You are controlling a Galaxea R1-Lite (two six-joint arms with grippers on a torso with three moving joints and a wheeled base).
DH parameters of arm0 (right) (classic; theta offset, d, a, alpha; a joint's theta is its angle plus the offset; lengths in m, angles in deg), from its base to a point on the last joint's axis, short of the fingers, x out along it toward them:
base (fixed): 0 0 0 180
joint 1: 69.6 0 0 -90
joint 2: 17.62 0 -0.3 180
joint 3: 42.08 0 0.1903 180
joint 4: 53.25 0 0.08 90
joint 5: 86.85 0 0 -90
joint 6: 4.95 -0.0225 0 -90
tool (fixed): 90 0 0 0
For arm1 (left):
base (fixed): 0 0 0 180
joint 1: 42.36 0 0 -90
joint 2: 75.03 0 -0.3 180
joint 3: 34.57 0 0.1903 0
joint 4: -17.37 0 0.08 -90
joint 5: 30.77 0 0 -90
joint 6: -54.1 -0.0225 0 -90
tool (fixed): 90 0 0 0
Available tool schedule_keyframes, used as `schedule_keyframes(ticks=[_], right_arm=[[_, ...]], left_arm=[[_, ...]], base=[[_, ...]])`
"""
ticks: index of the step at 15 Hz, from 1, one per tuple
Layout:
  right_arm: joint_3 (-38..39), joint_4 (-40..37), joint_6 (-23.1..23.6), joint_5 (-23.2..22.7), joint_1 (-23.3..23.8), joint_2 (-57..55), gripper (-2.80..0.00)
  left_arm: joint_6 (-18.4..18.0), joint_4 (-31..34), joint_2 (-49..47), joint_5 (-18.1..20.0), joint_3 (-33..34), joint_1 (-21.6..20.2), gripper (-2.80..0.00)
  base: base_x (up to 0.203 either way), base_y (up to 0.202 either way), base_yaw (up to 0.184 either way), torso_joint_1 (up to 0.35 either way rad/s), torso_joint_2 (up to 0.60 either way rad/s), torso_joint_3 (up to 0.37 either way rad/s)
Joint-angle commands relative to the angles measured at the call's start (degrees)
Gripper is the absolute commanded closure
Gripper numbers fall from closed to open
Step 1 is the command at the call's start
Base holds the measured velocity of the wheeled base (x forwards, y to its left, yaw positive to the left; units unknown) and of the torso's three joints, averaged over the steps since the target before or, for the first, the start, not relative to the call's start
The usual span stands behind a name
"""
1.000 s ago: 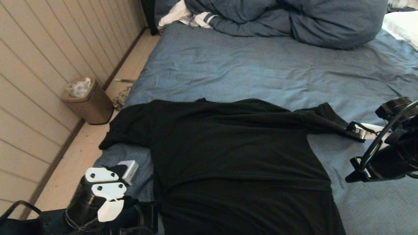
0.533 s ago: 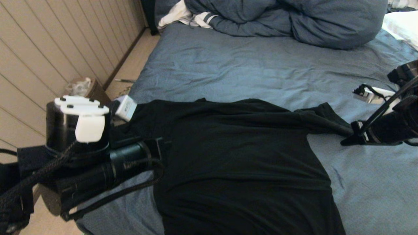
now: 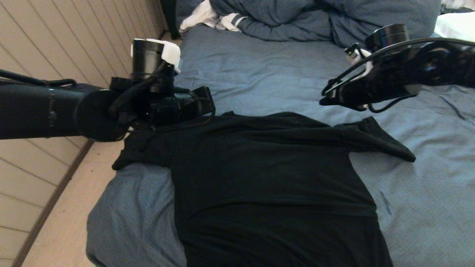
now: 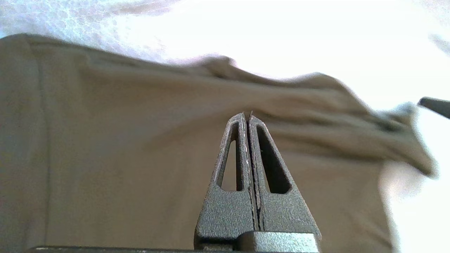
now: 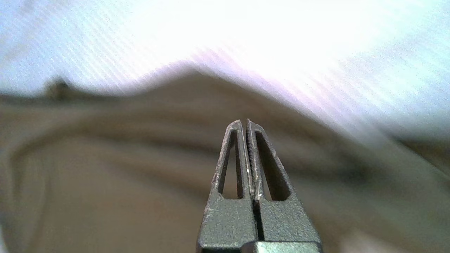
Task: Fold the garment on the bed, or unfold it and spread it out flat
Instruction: Unford the black T-shirt
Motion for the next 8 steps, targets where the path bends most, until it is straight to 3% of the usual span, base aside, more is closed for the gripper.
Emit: schedule_keyframes(ticks=[1,4,8], right_arm=[[-0.2,9.8,0.0,1.3,-3.8,-7.4,0.00],[-0.3,16.8,0.6,1.5,-6.9,-12.8,0.00],[-0.3,20.9,0.6,1.6,-9.0,-17.9,0.00]], left_arm=[[0.2,1.1,-13.2,0.2,-7.7,-1.8,0.00],[0.1,1.8,-20.3,0.4,-12.8,-2.5,0.00],[0.7,5.1,-21.0,-0.2,-11.4,-0.4,0.00]], base=[[0.000,0.000,0.000,0.000,0.00,0.000],[0.000,0.000,0.000,0.000,0.00,0.000],[0.000,0.000,0.000,0.000,0.00,0.000]])
